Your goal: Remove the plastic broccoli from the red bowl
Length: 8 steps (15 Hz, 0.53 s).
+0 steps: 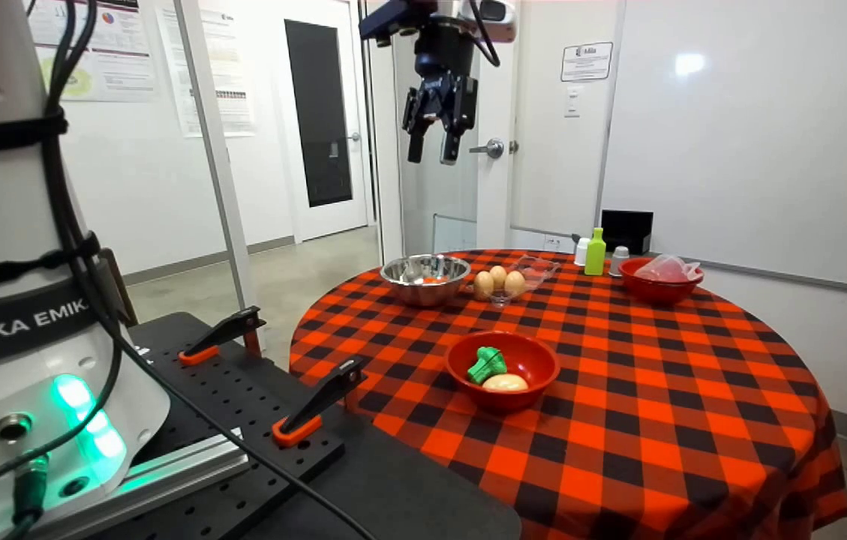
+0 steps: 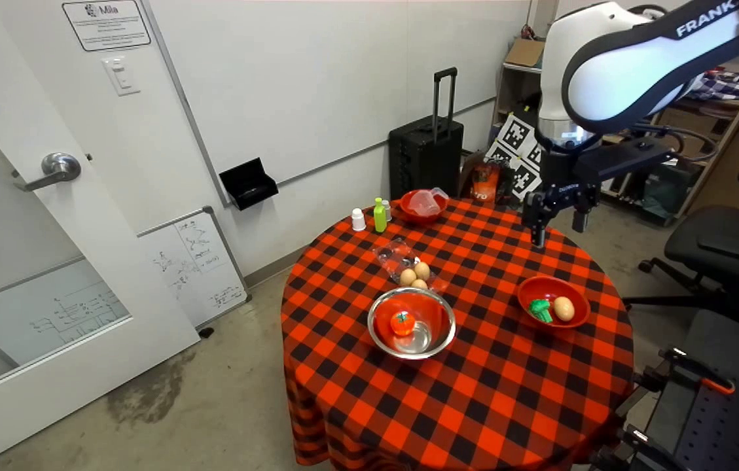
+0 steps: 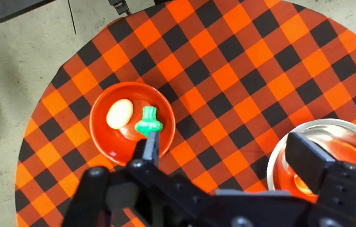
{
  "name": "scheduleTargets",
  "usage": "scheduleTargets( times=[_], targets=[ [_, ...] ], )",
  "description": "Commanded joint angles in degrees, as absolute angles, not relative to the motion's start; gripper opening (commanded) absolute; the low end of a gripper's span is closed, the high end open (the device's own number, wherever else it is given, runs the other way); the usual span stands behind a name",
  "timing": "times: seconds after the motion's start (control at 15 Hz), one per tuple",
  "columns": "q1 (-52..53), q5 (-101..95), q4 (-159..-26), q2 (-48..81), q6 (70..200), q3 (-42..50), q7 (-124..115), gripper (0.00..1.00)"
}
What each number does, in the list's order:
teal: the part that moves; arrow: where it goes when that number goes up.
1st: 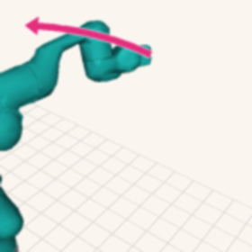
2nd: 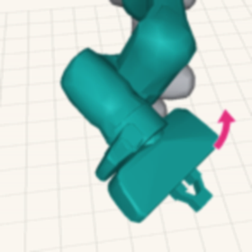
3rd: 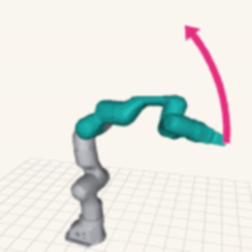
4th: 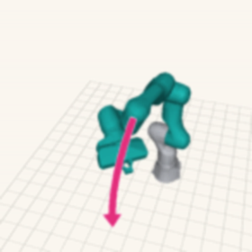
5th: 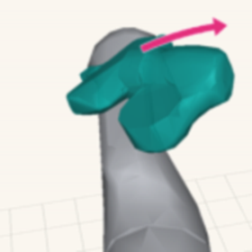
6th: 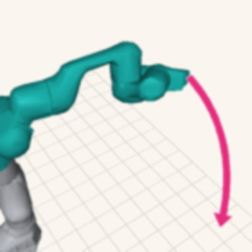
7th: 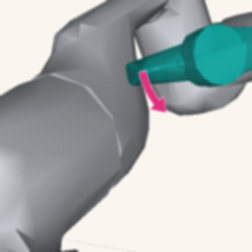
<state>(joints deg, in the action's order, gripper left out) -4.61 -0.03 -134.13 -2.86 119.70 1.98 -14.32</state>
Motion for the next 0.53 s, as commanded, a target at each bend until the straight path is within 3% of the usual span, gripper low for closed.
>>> scheduleTargets(
  times=[0.0, 0.47],
  targets=[
    [-5.2, 0.9, -131.2, 4.6, 122.0, 3.7, -11.5, 1.0],
    [-5.9, -1.1, -124.9, 18.5, 122.0, 5.8, -10.6, 1.0]
  ],
)
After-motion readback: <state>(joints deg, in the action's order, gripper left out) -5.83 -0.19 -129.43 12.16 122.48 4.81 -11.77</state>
